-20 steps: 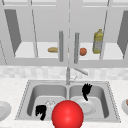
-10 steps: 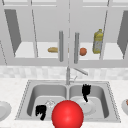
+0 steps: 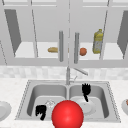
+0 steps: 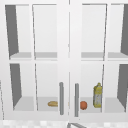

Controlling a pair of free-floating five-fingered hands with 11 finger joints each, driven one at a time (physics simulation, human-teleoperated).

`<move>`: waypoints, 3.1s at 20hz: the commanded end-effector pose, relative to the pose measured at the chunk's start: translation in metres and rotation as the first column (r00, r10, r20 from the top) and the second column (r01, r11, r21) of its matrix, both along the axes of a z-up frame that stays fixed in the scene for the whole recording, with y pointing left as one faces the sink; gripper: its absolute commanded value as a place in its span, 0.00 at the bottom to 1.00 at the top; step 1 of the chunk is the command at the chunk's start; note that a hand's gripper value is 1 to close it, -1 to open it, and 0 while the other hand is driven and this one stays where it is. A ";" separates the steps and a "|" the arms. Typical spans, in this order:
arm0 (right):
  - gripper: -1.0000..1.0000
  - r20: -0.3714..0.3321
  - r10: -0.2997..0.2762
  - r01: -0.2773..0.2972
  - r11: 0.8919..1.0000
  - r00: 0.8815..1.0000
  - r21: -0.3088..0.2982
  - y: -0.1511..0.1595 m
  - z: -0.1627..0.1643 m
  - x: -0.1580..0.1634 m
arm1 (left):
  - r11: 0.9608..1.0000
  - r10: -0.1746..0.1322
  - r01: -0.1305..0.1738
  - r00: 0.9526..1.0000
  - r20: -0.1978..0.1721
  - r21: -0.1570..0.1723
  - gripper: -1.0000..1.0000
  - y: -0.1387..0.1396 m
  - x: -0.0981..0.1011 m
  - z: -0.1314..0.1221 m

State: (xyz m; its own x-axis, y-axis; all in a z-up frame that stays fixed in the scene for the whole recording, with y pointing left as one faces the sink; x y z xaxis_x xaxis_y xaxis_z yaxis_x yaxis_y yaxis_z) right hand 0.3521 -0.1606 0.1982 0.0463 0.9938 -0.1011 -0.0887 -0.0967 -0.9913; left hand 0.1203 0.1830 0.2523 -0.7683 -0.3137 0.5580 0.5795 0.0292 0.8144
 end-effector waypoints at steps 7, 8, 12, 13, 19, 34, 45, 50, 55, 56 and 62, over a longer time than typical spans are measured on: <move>0.00 -0.015 0.102 -0.101 0.994 0.995 0.050 -0.006 0.042 -0.045 | 1.000 0.000 0.000 1.000 0.000 0.000 0.50 0.000 0.000 0.000; 0.00 -0.010 0.107 -0.107 0.993 0.994 0.052 -0.008 0.046 -0.052 | 1.000 0.000 0.000 1.000 0.000 0.000 0.50 0.000 0.000 0.000; 0.00 -0.014 0.139 -0.138 0.989 0.990 0.056 -0.012 0.062 -0.074 | 1.000 0.000 0.000 1.000 0.000 0.000 0.50 0.000 0.000 0.000; 0.00 -0.016 0.144 -0.143 0.988 0.989 0.059 -0.013 0.065 -0.080 | 1.000 0.000 0.000 1.000 0.000 0.000 0.50 0.000 0.000 0.000; 0.00 -0.020 0.165 -0.163 0.983 0.986 0.087 -0.024 0.083 -0.117 | 1.000 0.000 0.000 1.000 0.000 0.000 0.50 0.000 0.000 0.000; 0.00 -0.091 0.165 -0.153 0.980 0.982 0.127 -0.046 0.128 -0.211 | 1.000 0.000 0.000 1.000 0.000 0.000 0.50 0.000 0.000 0.000; 0.00 -0.179 0.151 -0.129 0.983 0.972 0.129 -0.056 0.151 -0.294 | 1.000 0.000 0.000 1.000 0.000 0.000 0.50 0.000 0.000 0.000; 0.00 -0.168 0.147 -0.131 0.986 0.975 0.101 -0.049 0.149 -0.329 | 1.000 0.000 0.000 1.000 0.000 0.000 0.50 0.000 0.000 0.000; 0.00 -0.152 0.149 -0.135 0.986 0.977 0.099 -0.050 0.149 -0.327 | 1.000 0.000 0.000 1.000 0.000 0.000 0.50 0.000 0.000 0.000; 0.00 -0.164 0.154 -0.139 0.985 0.974 0.102 -0.049 0.147 -0.327 | 1.000 0.000 0.000 1.000 0.000 0.000 0.50 0.000 0.000 0.000; 0.00 -0.207 0.224 -0.207 0.973 0.952 0.101 -0.047 0.167 -0.311 | 1.000 0.000 0.000 1.000 0.000 0.000 0.50 0.000 0.000 0.000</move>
State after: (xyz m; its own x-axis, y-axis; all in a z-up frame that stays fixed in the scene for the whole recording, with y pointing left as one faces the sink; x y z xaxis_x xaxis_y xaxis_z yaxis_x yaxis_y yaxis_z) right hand 0.0344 -0.2082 0.3524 -0.1208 0.9927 0.0031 -0.2916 -0.0325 -0.9560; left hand 0.1203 0.1830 0.2523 -0.7683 -0.3137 0.5580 0.5795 0.0292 0.8144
